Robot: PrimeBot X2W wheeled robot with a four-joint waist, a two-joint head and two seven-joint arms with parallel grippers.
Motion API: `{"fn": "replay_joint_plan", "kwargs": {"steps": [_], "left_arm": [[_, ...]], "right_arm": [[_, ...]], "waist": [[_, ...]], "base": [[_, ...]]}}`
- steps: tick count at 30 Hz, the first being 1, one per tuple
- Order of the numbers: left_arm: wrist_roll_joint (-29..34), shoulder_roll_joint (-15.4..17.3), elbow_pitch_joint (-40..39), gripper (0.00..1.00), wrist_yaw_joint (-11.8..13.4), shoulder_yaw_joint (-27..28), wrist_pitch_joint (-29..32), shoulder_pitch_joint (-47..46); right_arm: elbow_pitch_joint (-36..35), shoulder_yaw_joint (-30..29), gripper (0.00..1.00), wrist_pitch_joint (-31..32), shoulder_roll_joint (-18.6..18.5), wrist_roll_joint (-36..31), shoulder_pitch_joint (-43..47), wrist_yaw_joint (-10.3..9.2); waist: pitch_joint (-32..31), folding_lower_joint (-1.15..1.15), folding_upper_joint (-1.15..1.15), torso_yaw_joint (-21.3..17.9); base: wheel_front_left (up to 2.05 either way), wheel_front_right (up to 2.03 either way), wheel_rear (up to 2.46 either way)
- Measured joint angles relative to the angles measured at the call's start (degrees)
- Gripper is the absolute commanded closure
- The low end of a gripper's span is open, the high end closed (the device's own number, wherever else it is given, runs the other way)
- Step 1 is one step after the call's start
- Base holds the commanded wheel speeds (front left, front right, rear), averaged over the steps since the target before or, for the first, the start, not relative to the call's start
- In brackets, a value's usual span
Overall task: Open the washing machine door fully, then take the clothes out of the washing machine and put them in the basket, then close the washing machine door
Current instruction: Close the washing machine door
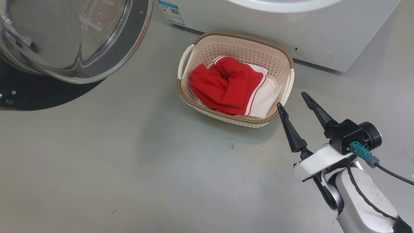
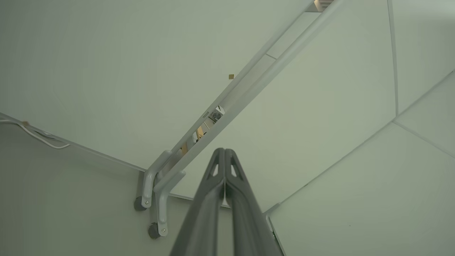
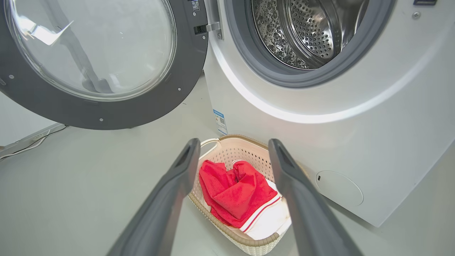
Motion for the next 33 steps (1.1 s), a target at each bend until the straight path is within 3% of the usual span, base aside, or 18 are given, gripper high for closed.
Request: {"fn": "replay_joint_plan", "kwargs": {"steps": [3,12,22,33], "left_arm": [[-4.63,-0.07,4.01,1.00,2.20,2.81,3.61,-3.27],[-8.43,0.62,11.66,1.00,6.51,6.04,10.63,-6.99],[-11.33,0.80,19.03,1.00,7.44,5.89,20.12,-12.00],[-11.87,0.64,24.01,1.00,7.91,5.14,25.55,-14.80]], "right_arm": [[0.00,-0.19,0.00,-0.01,-0.09,0.00,-0.01,0.00],[0.00,-0.12,0.00,-0.07,-0.02,0.00,-0.26,0.00],[0.00,-0.11,0.00,-0.08,-0.03,0.00,-0.84,0.00],[0.33,-0.05,0.00,-0.15,-0.01,0.00,-1.70,0.00]], "waist": [[0.01,0.00,0.00,-0.35],[0.37,0.00,0.00,-0.98],[1.08,0.00,0.00,-1.54],[1.31,0.00,0.00,-1.78]], "base": [[0.00,0.00,0.00],[0.00,0.00,0.00],[0.00,0.00,0.00],[0.00,0.00,0.00]]}}
